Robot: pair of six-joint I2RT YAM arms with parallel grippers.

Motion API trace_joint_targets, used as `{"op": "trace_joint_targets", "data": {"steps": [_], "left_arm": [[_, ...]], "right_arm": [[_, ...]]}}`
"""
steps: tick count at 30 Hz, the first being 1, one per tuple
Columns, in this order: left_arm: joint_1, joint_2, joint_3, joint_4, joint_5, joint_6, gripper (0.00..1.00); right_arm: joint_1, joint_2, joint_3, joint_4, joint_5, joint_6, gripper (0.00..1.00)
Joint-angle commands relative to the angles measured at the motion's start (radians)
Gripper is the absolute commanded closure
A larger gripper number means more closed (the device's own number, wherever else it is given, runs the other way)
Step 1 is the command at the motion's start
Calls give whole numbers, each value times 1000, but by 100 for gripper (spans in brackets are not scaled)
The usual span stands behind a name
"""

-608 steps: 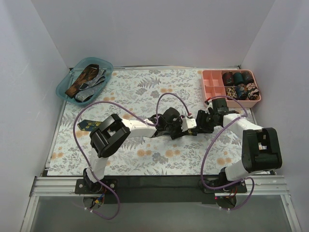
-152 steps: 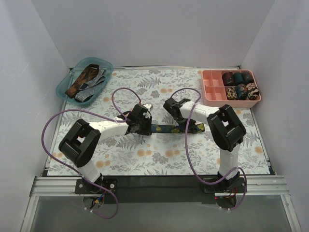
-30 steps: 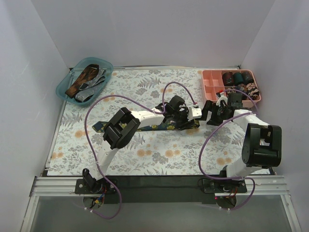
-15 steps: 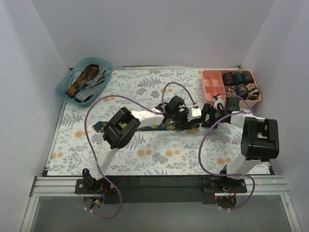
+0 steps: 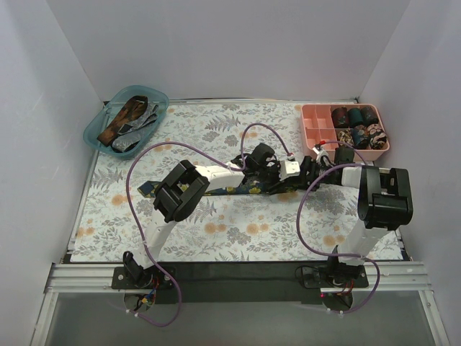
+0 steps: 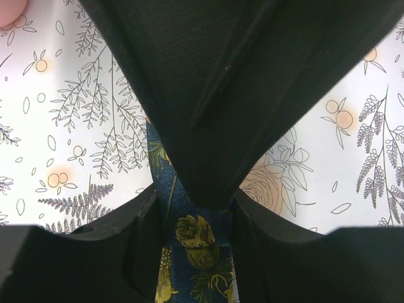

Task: Roll the ties
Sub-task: Roll the tie

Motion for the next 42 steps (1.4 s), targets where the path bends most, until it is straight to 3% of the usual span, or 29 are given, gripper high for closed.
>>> {"op": "trace_joint_targets", "data": {"steps": [1, 6, 10, 16, 17, 23, 24, 25, 30, 36, 42], "left_arm": [[-1, -19, -25, -11, 19, -5, 62], [-1, -14, -31, -9, 7, -9, 62], [-3, -5, -30, -8, 12, -14, 62], [-1, -2, -39, -1, 22, -31, 62], [-1, -6, -39, -1, 24, -35, 61], [-3, -60, -62, 8, 36, -107, 49], [-3, -75, -67, 14, 36, -118, 47], [-1, -107, -86, 15, 32, -129, 38], [15, -242, -175, 55, -77, -253, 27], [71, -443, -363, 37, -151, -435, 25], [130, -572, -528, -40, -188, -526, 29]], "right_arm": [[-1, 58, -13, 10, 18, -21, 34], [0, 86, -18, 10, 6, -28, 40], [2, 93, -23, 10, 5, -36, 50], [3, 86, -10, 7, 12, -34, 87], [3, 78, -9, 4, 11, -33, 97], [8, 21, 33, -88, 90, -66, 99], [9, 11, 39, -106, 130, -74, 99], [9, 3, 48, -129, 155, -88, 99], [20, -55, 117, -284, 366, -126, 99], [66, -111, 230, -468, 731, -168, 99], [158, -120, 322, -592, 1058, -168, 99]]}}
